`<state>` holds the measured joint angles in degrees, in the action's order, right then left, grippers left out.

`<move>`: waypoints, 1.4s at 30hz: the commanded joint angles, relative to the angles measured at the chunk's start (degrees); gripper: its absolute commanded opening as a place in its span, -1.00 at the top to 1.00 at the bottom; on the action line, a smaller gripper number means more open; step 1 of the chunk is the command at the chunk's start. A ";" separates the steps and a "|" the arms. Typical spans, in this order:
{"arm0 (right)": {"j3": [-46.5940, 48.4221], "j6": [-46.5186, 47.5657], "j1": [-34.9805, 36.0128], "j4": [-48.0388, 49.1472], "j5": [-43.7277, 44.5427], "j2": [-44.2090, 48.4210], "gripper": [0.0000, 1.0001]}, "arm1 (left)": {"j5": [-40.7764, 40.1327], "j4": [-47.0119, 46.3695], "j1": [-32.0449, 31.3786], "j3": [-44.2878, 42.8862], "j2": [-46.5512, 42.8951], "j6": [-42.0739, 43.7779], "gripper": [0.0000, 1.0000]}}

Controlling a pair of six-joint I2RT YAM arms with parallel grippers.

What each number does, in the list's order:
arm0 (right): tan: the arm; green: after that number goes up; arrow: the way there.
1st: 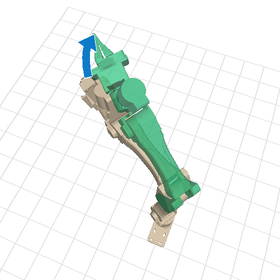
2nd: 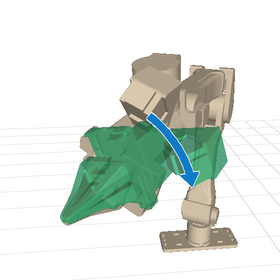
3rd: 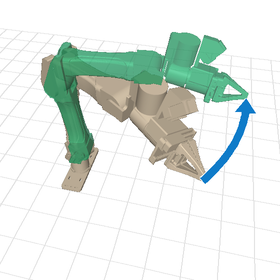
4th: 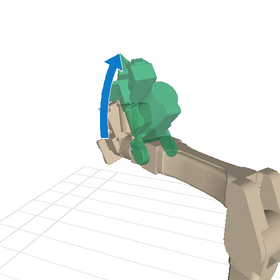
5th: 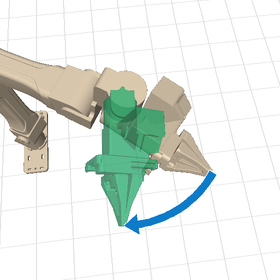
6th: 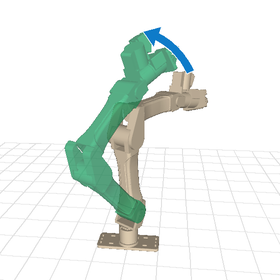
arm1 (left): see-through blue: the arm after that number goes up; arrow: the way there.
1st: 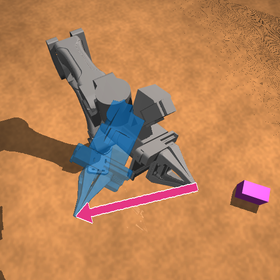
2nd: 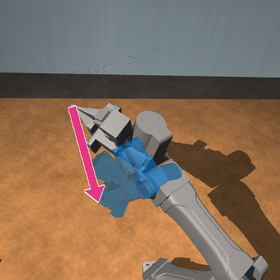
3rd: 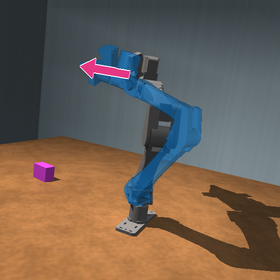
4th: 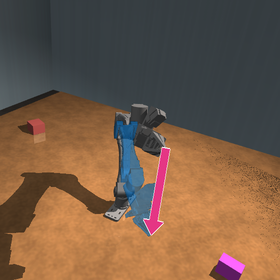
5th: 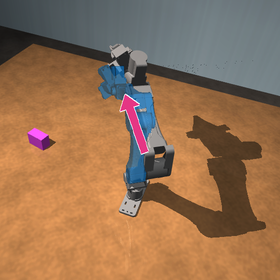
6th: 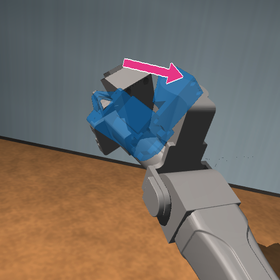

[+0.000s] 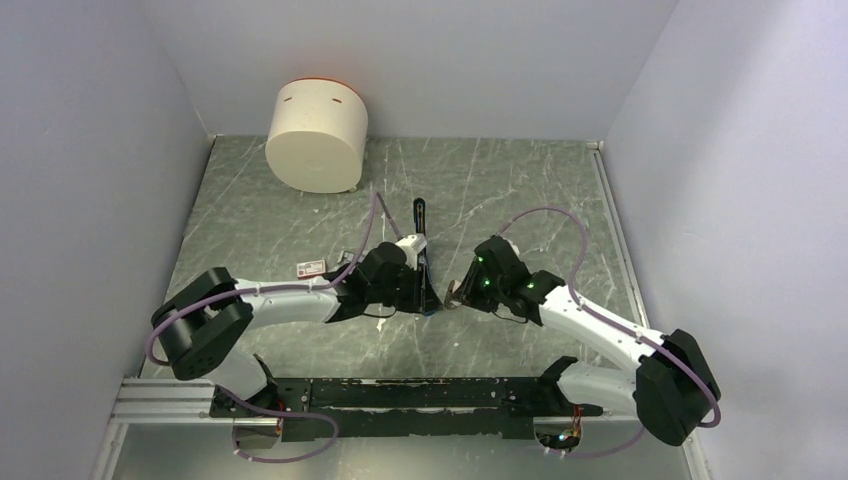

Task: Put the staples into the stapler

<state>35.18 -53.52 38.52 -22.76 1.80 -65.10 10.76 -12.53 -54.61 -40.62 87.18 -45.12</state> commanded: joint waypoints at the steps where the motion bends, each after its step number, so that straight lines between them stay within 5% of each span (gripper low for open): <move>1: -0.71 -0.86 -1.80 2.94 -5.49 2.42 0.65 | -0.56 -1.83 -0.91 -2.85 2.33 -0.52 0.33; 9: -0.28 0.64 -3.23 1.78 -8.05 3.81 0.65 | -0.50 -0.04 -0.94 -7.74 7.78 6.41 0.44; 26: 1.50 2.54 -6.92 -1.50 -11.41 4.98 0.65 | -3.60 -1.49 -0.96 -7.13 9.50 7.24 0.65; 34: 3.66 6.84 -10.37 -3.79 -18.29 4.93 0.64 | -1.54 -6.22 -0.95 -5.15 7.25 9.21 0.34; 42: 4.85 9.67 -11.66 -4.44 -21.77 4.38 0.64 | 2.46 -10.58 -0.94 -4.29 5.82 12.06 0.35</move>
<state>38.26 -45.98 27.53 -26.13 -15.79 -60.86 10.55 -17.19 -55.35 -45.95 94.65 -35.81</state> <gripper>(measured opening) 0.296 0.340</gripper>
